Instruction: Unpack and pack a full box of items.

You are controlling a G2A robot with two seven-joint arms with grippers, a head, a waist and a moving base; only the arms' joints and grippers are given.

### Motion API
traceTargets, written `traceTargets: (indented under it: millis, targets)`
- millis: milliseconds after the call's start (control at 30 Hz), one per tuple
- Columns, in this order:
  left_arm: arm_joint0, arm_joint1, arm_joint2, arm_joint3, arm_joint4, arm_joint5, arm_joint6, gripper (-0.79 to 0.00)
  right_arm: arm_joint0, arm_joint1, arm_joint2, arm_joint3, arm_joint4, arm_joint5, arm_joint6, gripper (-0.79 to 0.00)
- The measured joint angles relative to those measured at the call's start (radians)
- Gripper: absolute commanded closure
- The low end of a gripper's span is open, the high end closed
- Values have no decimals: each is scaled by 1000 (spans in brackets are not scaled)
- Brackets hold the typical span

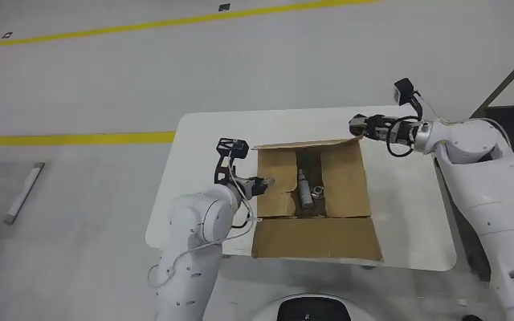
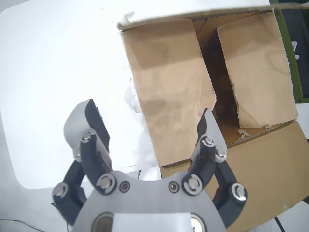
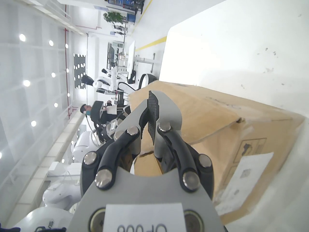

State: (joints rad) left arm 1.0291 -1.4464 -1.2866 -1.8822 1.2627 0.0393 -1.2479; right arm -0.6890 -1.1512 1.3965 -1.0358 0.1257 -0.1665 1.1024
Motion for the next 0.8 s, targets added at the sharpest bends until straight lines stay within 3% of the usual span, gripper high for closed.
traceTargets:
  millis: [233, 533, 800]
  targets:
    - [63, 14, -95, -99, -32, 4, -9, -785, -141, 20, -28, -215, -166, -23, -11, 0]
    - [65, 14, -92, -98, -31, 1, -5, -785, -244, 29, -52, -312, -265, 30, -99, 0]
    - [81, 29, -75, -125, 28, -120, 27, -785, -254, 33, -78, -370, -351, 58, -157, 0]
